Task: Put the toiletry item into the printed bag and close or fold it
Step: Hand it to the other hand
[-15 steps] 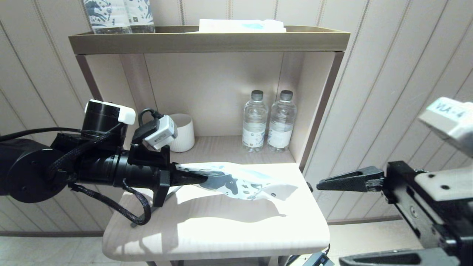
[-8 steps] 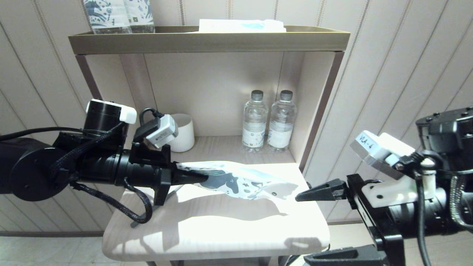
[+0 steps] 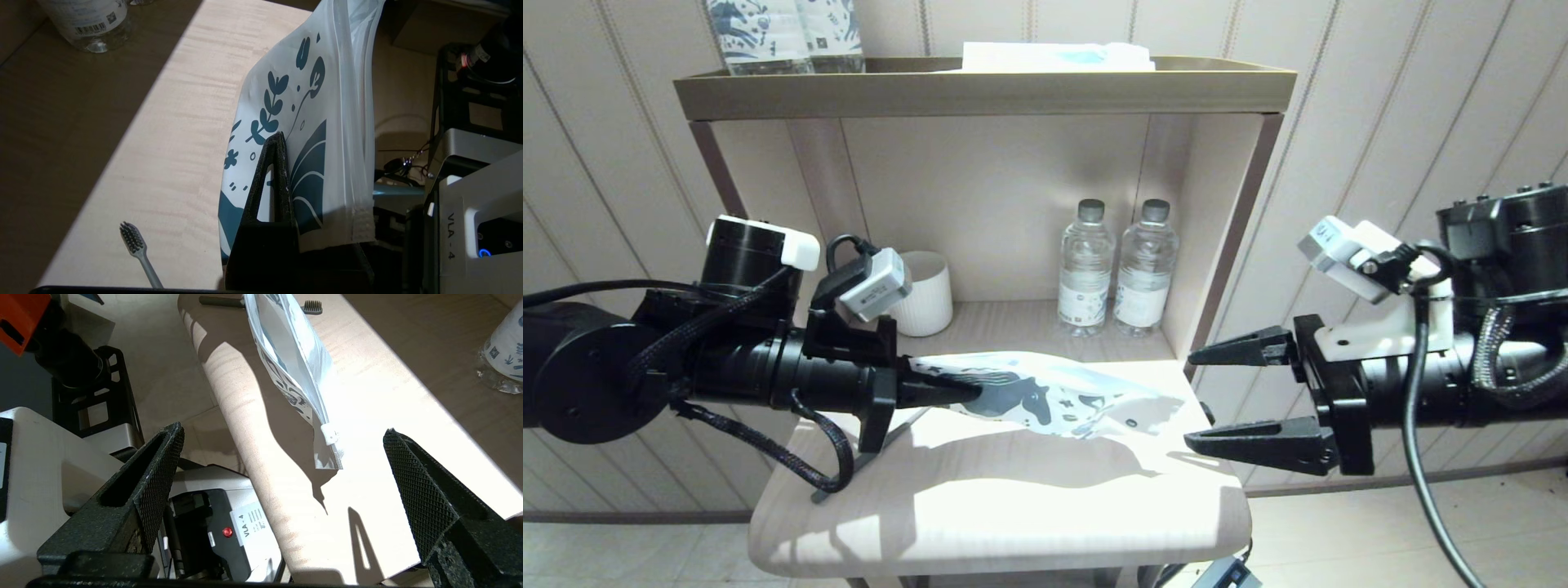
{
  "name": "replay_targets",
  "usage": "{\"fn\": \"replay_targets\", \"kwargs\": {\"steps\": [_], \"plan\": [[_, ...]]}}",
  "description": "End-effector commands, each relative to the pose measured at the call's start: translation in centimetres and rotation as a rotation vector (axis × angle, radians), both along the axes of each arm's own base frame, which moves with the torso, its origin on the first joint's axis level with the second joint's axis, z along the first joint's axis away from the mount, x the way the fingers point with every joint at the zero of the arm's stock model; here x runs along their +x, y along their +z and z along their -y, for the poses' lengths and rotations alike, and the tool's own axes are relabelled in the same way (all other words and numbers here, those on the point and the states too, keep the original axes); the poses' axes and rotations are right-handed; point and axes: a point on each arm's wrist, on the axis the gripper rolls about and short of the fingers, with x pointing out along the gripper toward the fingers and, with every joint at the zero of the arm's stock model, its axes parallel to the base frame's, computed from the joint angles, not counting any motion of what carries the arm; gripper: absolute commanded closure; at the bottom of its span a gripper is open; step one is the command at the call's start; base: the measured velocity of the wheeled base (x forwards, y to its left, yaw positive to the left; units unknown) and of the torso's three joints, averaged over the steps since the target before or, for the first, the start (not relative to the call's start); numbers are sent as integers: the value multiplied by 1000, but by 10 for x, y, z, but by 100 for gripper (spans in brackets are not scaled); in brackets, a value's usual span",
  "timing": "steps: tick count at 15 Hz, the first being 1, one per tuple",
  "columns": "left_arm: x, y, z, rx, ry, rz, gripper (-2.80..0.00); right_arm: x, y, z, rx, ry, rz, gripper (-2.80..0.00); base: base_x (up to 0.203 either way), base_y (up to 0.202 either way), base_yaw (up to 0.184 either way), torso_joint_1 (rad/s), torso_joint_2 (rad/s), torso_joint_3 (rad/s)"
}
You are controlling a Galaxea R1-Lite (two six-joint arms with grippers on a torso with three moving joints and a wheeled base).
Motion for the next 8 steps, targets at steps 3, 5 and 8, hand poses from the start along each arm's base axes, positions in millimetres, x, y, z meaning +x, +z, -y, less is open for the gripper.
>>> {"fn": "replay_targets", "kwargs": {"steps": [3, 5, 8], "plan": [[1, 6, 1, -24, 7, -17, 0, 25, -23, -10, -39, 19, -45, -280, 0, 0, 0, 0, 0, 0], [2, 8, 1, -29, 11, -23, 0, 35, -30, -16, -40, 26, -48, -280, 0, 0, 0, 0, 0, 0], [2, 8, 1, -29, 10, -29, 0, 45, -33, -25, -43, 43, -53, -280, 0, 0, 0, 0, 0, 0]]}}
